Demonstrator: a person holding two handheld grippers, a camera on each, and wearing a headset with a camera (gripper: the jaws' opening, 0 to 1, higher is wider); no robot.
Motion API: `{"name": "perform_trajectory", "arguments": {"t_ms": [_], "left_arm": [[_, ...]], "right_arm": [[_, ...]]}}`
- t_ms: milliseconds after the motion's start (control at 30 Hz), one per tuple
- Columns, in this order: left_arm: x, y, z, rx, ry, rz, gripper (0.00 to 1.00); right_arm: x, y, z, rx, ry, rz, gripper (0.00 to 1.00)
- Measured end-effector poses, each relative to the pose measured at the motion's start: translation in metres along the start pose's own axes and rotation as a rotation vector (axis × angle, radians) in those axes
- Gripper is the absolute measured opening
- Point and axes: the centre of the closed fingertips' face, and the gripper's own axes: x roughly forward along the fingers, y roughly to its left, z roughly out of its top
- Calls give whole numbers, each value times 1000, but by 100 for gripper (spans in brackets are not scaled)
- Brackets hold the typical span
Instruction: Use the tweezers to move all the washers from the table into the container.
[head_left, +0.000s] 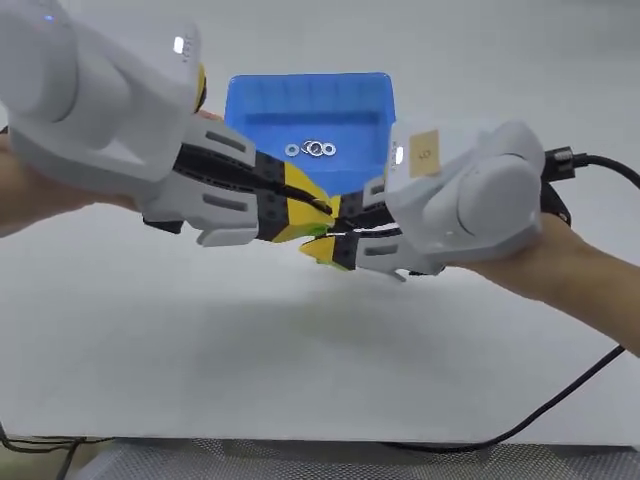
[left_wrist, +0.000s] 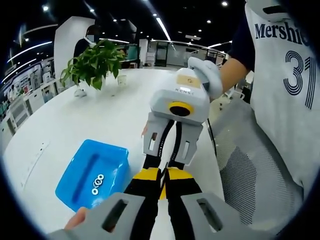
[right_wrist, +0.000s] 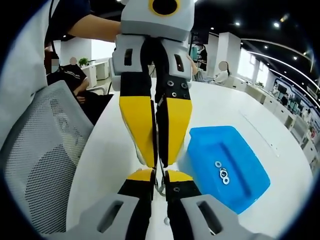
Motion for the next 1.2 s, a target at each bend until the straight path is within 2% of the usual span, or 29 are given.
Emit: {"name": "perform_trajectory", "arguments": {"t_ms": [100, 167, 233, 400, 467, 633, 700, 933, 1100, 1200], "left_arm": [[-5, 1, 4, 15, -7, 6, 7], [-10, 2, 9, 43, -13, 28, 7], [-16, -2, 14, 35, -24, 24, 7], [-29, -3, 29, 71, -37, 47, 7], [-32, -1, 33, 100, -39, 65, 7], [-38, 4, 40, 103, -45, 70, 7], [-41, 7, 45, 111, -52, 71, 7], [-45, 29, 59, 139, -77, 84, 7], [-42, 46, 61, 156, -68, 87, 7], [-40, 42, 60, 157, -72, 85, 7]], "right_arm": [[-5, 0, 8, -19, -4, -1, 9], [-8, 0, 14, -33, -11, -4, 9], [-12, -1, 21, -43, -16, -9, 9], [-19, -3, 37, -73, -23, -15, 9], [-20, -5, 42, -82, -21, -15, 9], [-22, -12, 49, -97, -14, -27, 9], [-24, -17, 52, -111, -16, -37, 9], [-32, -42, 61, -141, -5, -62, 9], [-30, -62, 58, -144, 0, -77, 9], [-29, -79, 56, -135, -4, -93, 9]]}}
